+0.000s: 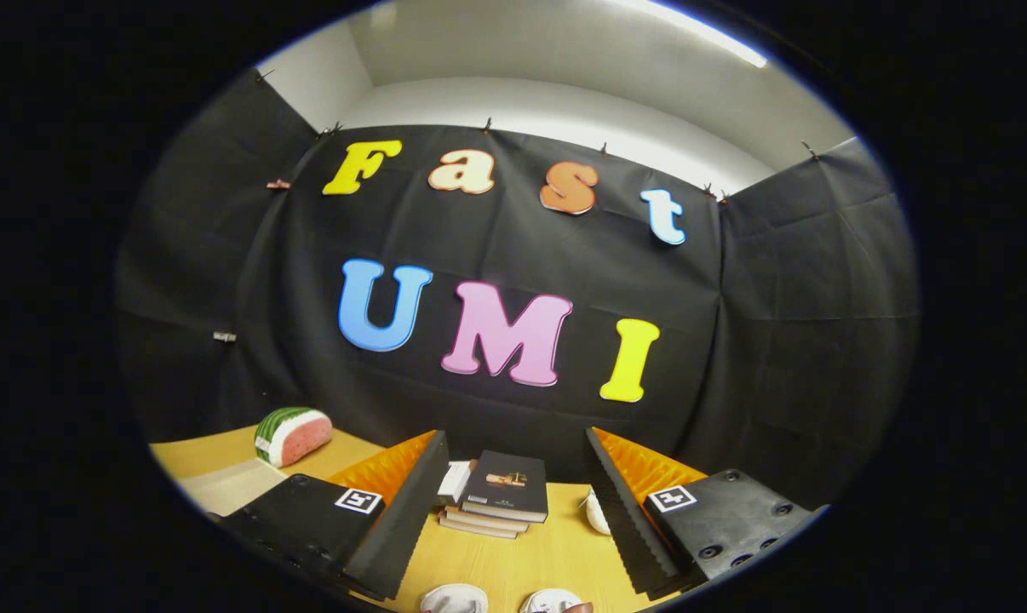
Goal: Open the storage box then place both shoes into the box .Put the left shoe in first, then the right shoe, with the right side of both shoes facing outward in a uniform manner.
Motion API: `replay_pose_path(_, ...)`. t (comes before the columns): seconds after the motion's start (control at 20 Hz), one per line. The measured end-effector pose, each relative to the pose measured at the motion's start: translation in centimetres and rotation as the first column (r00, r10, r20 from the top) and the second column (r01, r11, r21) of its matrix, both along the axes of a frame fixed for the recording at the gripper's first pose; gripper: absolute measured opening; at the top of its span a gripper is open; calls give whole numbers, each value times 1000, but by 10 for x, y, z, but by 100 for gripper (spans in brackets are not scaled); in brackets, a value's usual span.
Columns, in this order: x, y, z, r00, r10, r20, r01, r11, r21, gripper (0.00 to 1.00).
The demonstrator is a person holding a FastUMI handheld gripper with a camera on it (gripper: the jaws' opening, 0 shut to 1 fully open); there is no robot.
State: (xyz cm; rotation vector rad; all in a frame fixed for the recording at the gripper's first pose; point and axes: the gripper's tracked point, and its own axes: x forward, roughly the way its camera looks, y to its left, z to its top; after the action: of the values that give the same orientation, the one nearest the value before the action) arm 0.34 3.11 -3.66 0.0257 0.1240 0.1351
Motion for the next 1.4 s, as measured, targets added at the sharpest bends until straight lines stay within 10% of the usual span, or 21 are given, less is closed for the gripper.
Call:
replay_pose_path(0.25,-19,73,-50,926,317,-205,-273,937,217,97)
replay_pose_path(0.5,-61,135,-115,718,578,-387,-372,789,489,99)
replay_pose_path(0.85,-109,188,-141,425,810,-405,-161,507,847,98)
replay_pose_path(1.25,-116,215,-160,351,859,-373,66,375,925,95)
replay_pose_path(1.35,-126,216,-160,314,880,-356,93,345,934,52)
replay_pose_path(1.4,-127,216,-154,310,888,-338,93,325,941,52)
